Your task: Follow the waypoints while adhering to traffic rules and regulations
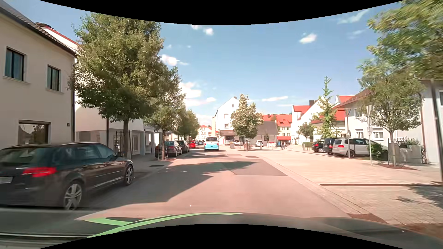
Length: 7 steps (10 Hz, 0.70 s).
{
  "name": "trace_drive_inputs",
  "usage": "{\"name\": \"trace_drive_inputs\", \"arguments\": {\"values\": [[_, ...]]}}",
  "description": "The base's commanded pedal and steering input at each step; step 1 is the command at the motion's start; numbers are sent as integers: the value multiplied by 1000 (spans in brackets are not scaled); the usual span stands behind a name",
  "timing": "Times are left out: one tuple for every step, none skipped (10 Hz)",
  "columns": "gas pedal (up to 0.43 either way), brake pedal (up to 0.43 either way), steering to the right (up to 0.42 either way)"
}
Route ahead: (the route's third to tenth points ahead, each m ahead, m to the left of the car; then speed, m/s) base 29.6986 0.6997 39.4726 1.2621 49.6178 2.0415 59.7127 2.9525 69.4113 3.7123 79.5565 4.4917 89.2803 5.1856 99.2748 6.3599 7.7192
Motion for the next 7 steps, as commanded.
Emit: {"name": "trace_drive_inputs", "arguments": {"values": [[0,0,-14],[0,0,-14],[0,0,-13],[0,0,-13],[0,0,-13],[0,0,-13],[0,0,-13]]}}
